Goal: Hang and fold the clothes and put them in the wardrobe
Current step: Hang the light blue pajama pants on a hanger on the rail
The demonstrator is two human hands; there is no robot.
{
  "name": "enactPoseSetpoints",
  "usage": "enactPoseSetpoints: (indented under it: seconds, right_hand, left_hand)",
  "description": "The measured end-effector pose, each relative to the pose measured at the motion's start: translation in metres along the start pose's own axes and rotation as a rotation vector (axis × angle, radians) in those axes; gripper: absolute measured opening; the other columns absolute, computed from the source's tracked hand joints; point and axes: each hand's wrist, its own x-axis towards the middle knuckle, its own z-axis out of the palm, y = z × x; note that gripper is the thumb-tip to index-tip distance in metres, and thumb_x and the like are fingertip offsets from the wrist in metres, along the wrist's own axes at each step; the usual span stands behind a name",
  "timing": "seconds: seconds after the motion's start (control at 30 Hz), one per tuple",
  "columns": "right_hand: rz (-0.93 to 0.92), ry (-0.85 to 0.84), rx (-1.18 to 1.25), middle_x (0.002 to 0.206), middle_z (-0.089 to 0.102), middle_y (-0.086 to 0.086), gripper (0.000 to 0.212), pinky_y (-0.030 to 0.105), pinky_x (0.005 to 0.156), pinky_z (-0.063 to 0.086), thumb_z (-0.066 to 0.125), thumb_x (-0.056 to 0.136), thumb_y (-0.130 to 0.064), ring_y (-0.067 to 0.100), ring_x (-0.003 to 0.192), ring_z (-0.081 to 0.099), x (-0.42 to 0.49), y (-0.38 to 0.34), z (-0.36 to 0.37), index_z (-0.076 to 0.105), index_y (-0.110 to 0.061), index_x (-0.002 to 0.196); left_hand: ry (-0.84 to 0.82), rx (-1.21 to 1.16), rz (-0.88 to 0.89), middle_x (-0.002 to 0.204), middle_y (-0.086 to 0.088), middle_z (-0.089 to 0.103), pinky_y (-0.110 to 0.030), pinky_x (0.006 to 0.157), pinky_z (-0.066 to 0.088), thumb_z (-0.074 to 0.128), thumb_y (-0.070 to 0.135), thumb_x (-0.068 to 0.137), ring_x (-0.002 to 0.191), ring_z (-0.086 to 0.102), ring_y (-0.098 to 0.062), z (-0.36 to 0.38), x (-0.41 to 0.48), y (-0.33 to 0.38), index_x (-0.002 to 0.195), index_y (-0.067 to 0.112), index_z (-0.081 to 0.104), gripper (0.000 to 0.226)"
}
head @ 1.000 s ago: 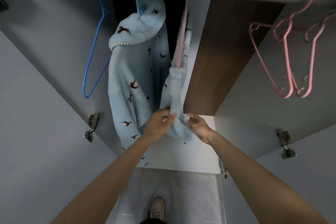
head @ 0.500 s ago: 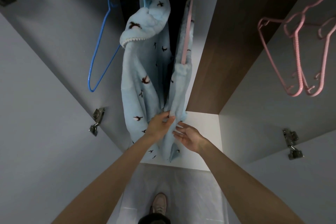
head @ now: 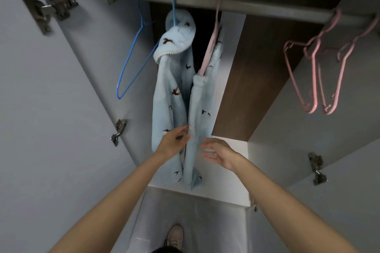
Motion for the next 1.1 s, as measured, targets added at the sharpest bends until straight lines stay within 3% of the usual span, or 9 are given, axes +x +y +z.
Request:
enactPoseSetpoints:
  seconds: [0.07,0.17,0.2,0.37,0.57,0.73,0.83,0.93,1.1]
  right_hand:
    - [-0.049,-0.017,-0.093,0.105,0.062,0.004,0.028,0.026,0.073,0.051,0.049,0.096,-0.006,0.019,0.084,0.060,-0.024,-0.009,0.001,0.055,-0.009,0.124]
    - [-0.153,-0.061,-0.218,0.101,0.064,0.002,0.022,0.027,0.079,0.049,0.049,0.097,-0.008,0.015,0.078,0.059,-0.062,-0.024,0.008,0.059,-0.013,0.116]
    - [-0.194,-0.082,-0.264,0.099,0.066,0.000,0.021,0.027,0.081,0.049,0.048,0.097,-0.010,0.014,0.078,0.060,-0.074,-0.030,0.012,0.060,-0.014,0.114]
    - [-0.394,-0.220,-0.375,0.095,0.070,-0.004,0.015,0.021,0.070,0.054,0.052,0.096,-0.014,0.012,0.076,0.064,-0.124,-0.064,0.051,0.063,-0.020,0.104]
    - [-0.568,-0.301,-0.363,0.102,0.065,0.004,0.019,0.018,0.064,0.054,0.051,0.094,-0.006,0.011,0.070,0.063,-0.131,-0.108,0.123,0.061,-0.012,0.109]
    - [-0.602,-0.191,-0.282,0.103,0.054,0.006,0.038,0.028,0.081,0.051,0.048,0.094,-0.003,0.012,0.081,0.055,-0.091,-0.148,0.195,0.047,-0.005,0.132]
    - [-0.623,-0.036,-0.314,0.128,0.050,0.010,0.054,0.031,0.092,0.044,0.048,0.094,-0.005,0.019,0.100,0.055,-0.061,-0.171,0.232,0.031,-0.008,0.145]
    - [-0.587,0.087,-0.271,0.143,0.043,0.013,0.063,0.028,0.094,0.038,0.046,0.093,-0.005,0.028,0.124,0.048,-0.032,-0.189,0.254,0.019,-0.011,0.149]
    - [-0.551,0.218,-0.176,0.139,0.047,0.017,0.068,0.034,0.102,0.038,0.048,0.094,-0.008,0.033,0.122,0.051,0.009,-0.210,0.271,0.013,-0.015,0.151]
  left_hand:
    - [0.056,-0.015,-0.007,0.116,0.003,0.058,-0.022,0.095,0.045,0.053,0.020,0.096,0.106,0.056,-0.013,-0.008,-0.020,0.004,0.132,0.017,0.053,0.036]
    - [0.176,0.040,0.044,0.108,-0.005,0.064,-0.002,0.070,0.042,0.054,0.012,0.095,0.086,0.058,-0.003,-0.026,-0.053,0.013,0.123,0.011,0.060,0.029]
    - [0.219,0.032,0.048,0.104,-0.007,0.066,-0.002,0.065,0.041,0.054,0.011,0.094,0.078,0.056,0.002,-0.035,-0.064,0.017,0.120,0.010,0.061,0.027]
    - [0.427,-0.025,0.049,0.100,-0.013,0.066,-0.030,0.074,0.047,0.053,0.011,0.095,0.083,0.059,-0.023,-0.092,-0.126,0.047,0.120,0.008,0.061,0.027]
    - [0.605,-0.117,0.070,0.103,-0.009,0.063,-0.022,0.074,0.047,0.047,0.010,0.097,0.088,0.060,-0.024,-0.160,-0.175,0.072,0.121,0.009,0.058,0.026]
    - [0.691,-0.168,0.089,0.101,-0.005,0.065,-0.029,0.078,0.049,0.045,0.007,0.097,0.086,0.061,-0.021,-0.197,-0.174,0.075,0.122,0.012,0.056,0.028]
    - [0.712,-0.183,0.110,0.098,-0.004,0.065,-0.023,0.074,0.047,0.045,0.007,0.097,0.081,0.060,-0.018,-0.215,-0.156,0.072,0.123,0.010,0.055,0.028]
    - [0.688,-0.188,0.117,0.099,-0.002,0.065,-0.028,0.078,0.048,0.045,0.008,0.097,0.083,0.061,-0.019,-0.230,-0.133,0.069,0.124,0.011,0.055,0.028]
    - [0.639,-0.181,0.138,0.103,-0.004,0.068,-0.025,0.081,0.046,0.049,0.012,0.096,0.086,0.061,-0.016,-0.235,-0.097,0.063,0.123,0.015,0.057,0.028]
